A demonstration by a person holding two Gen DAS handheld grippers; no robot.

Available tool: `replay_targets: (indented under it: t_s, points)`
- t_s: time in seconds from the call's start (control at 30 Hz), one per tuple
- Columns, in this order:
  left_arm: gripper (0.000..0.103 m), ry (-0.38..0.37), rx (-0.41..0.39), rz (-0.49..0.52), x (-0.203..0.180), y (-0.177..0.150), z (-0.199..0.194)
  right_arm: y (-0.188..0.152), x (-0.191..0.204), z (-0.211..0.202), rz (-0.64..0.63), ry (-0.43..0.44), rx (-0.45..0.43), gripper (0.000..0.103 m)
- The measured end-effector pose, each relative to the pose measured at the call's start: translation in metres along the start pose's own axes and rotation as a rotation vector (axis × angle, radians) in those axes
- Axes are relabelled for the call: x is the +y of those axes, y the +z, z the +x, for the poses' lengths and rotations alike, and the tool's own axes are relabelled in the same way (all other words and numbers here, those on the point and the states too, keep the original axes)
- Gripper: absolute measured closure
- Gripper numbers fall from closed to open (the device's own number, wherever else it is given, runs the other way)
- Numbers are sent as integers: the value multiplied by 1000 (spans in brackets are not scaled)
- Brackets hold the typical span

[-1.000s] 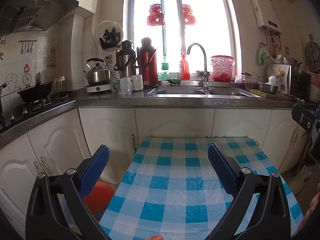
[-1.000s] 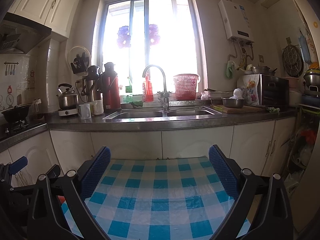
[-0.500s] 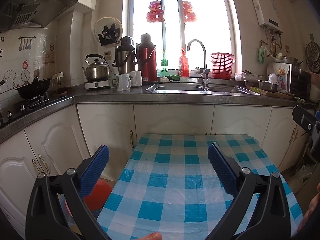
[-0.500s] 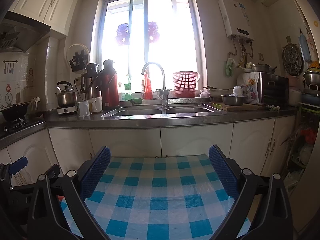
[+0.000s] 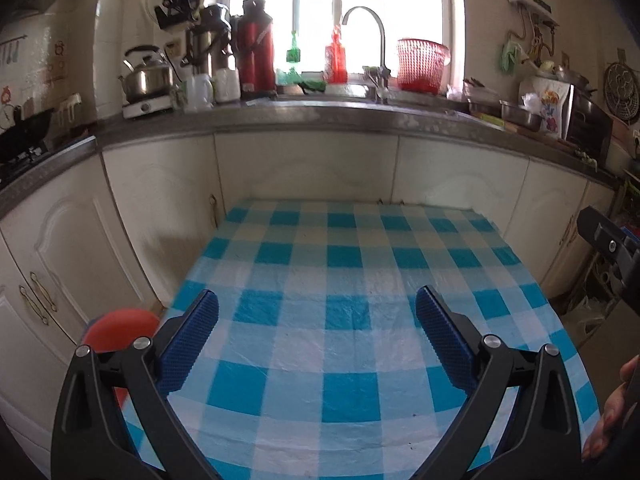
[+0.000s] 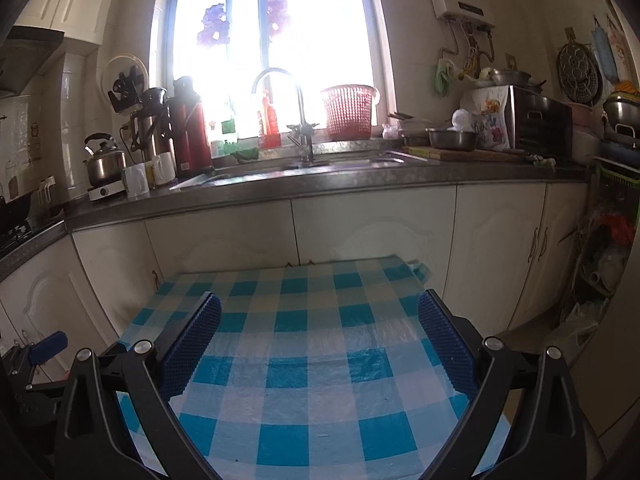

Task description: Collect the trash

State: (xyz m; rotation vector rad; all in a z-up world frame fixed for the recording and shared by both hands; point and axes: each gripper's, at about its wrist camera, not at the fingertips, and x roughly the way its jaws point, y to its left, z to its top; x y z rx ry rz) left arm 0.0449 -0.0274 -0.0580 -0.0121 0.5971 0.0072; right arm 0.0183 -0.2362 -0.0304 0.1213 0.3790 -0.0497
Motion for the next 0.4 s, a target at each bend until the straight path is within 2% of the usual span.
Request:
replay_targets:
  t_s: [0.2,0.4]
  points:
    - [4,3,207,26,-37,-27,79,-38,-30,68,7,-56,190,6]
    - [4,40,331,47,-55,-39,131,-72,-45,117,2,-76,337,6]
